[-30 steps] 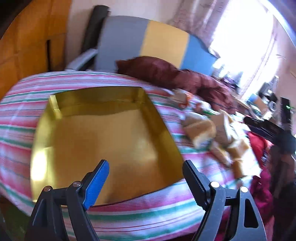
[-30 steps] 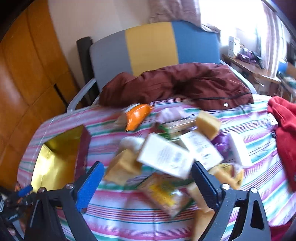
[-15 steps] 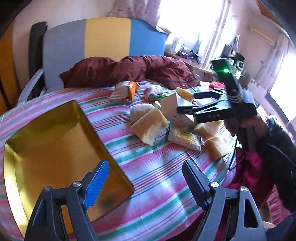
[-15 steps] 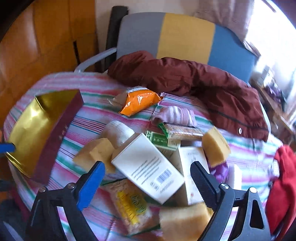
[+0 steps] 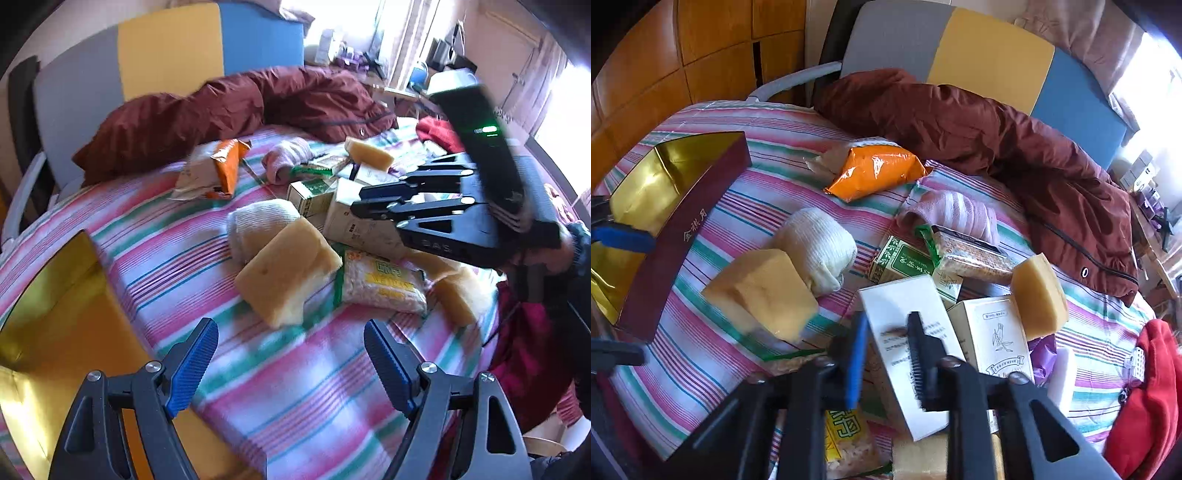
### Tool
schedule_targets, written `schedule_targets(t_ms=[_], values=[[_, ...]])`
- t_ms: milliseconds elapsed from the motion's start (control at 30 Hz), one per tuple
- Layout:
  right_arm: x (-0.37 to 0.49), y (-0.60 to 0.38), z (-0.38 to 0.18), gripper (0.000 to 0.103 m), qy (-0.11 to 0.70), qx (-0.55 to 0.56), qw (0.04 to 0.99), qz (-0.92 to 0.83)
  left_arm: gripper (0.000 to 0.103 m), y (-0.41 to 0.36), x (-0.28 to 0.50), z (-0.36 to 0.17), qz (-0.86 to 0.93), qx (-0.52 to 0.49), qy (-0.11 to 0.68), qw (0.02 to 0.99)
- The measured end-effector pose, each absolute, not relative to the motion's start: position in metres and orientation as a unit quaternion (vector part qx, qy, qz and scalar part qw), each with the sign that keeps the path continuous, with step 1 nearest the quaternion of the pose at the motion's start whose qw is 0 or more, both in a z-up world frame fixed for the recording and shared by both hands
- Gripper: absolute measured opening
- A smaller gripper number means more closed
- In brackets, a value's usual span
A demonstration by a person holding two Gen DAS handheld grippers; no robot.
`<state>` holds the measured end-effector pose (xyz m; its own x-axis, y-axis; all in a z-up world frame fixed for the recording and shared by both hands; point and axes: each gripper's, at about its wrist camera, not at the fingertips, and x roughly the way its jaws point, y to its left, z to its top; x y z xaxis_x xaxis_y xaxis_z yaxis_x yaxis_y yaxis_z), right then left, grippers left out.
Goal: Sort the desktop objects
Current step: 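Grasp the white box with the right gripper while the left gripper grasps a yellow sponge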
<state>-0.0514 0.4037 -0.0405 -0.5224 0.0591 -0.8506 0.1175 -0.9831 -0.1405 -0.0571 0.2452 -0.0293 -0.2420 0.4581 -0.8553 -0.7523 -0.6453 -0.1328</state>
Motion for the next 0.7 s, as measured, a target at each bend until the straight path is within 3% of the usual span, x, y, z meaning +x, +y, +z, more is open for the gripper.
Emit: schedule_targets(t_ms=[100,167,233,267,500,600,700], values=[[-0.052,0.407,-0.041,0.016,0.072,0.486,0.029,-0.870,0.083,0.260,-0.069,-0.037,0.765,-0.481,0.171,0.392],[-0.052,0.412,-0.042,0.033,0.054,0.488,0.035,-0.871,0.083,0.268,-0.077,-0.041,0.757,-0.487,0.182,0.395],[-0.052,0.416,-0.041,0.071,0.042,0.484,0.036,-0.873,0.083,0.274,-0.087,-0.046,0.755,-0.491,0.187,0.392],[-0.052,0.418,-0.041,0.074,0.036,0.483,0.039,-0.874,0.083,0.276,-0.092,-0.048,0.753,-0.493,0.184,0.395],[-0.057,0.430,-0.053,0.073,0.034,0.505,0.025,-0.862,0.078,0.293,-0.108,-0.069,0.730,-0.514,0.166,0.420],[-0.060,0.429,-0.061,0.058,0.052,0.514,0.010,-0.856,0.077,0.299,-0.108,-0.073,0.726,-0.510,0.170,0.429],[-0.059,0.427,-0.061,0.054,0.059,0.514,0.015,-0.856,0.072,0.304,-0.106,-0.076,0.720,-0.507,0.174,0.440]])
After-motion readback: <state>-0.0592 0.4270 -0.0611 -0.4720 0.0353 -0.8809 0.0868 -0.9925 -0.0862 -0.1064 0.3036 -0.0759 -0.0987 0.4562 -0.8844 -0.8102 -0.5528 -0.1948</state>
